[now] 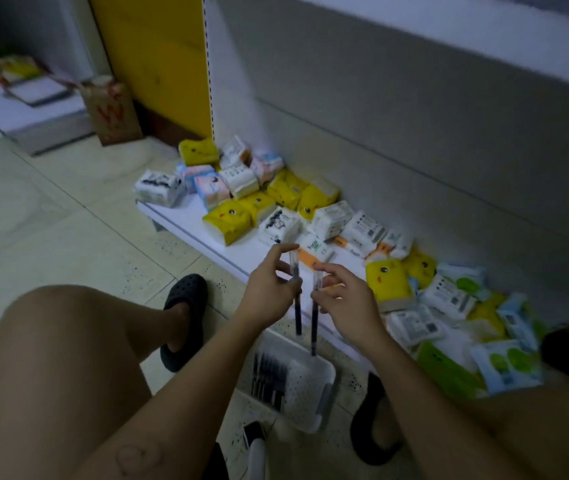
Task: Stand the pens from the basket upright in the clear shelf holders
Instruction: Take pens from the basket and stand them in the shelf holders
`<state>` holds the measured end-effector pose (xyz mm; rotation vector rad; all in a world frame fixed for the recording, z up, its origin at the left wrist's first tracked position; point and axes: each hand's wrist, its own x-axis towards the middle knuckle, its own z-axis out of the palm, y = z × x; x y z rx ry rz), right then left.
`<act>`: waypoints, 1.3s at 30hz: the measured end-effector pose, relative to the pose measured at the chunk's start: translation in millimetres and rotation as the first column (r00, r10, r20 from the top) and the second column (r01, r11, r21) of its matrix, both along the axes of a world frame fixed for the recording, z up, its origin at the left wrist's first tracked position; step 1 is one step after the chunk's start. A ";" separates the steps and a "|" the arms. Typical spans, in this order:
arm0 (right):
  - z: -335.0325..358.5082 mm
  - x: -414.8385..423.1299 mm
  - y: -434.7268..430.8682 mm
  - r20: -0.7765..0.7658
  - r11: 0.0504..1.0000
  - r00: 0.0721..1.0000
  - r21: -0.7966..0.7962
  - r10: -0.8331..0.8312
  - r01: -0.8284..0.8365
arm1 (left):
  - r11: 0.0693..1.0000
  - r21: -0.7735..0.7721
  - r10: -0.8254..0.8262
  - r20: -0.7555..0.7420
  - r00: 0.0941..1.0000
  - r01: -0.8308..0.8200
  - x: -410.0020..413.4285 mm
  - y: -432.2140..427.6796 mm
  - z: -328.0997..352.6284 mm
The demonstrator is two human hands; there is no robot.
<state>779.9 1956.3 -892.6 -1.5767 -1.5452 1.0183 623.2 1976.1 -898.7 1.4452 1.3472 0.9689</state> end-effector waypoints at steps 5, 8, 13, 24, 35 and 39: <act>59.7 22.8 -5.9 -0.023 0.979 0.998 0.189 -0.067 0.070 | 0.978 0.204 -0.061 0.078 0.995 0.044 26.2 0.3 57.1; 97.3 35.4 -11.5 -0.005 0.947 0.995 0.307 -0.096 0.093 | 0.951 0.297 -0.121 0.085 0.989 0.091 38.6 4.4 93.8; 167.6 58.0 -22.6 -0.017 0.847 0.989 0.513 -0.150 0.137 | 0.868 0.471 -0.211 0.058 0.976 0.160 58.4 12.6 167.8; 334.2 127.9 -52.7 0.034 0.535 0.956 0.834 -0.293 0.134 | 0.608 0.735 -0.418 -0.026 0.908 0.301 130.2 5.2 340.9; 418.6 228.9 -46.4 0.067 0.391 0.856 0.906 -0.513 0.163 | 0.526 0.789 -0.433 -0.073 0.899 0.318 224.3 18.8 419.8; 433.7 266.9 -26.9 0.051 0.399 0.841 0.894 -0.539 0.202 | 0.516 0.806 -0.434 -0.044 0.900 0.289 256.2 33.5 440.6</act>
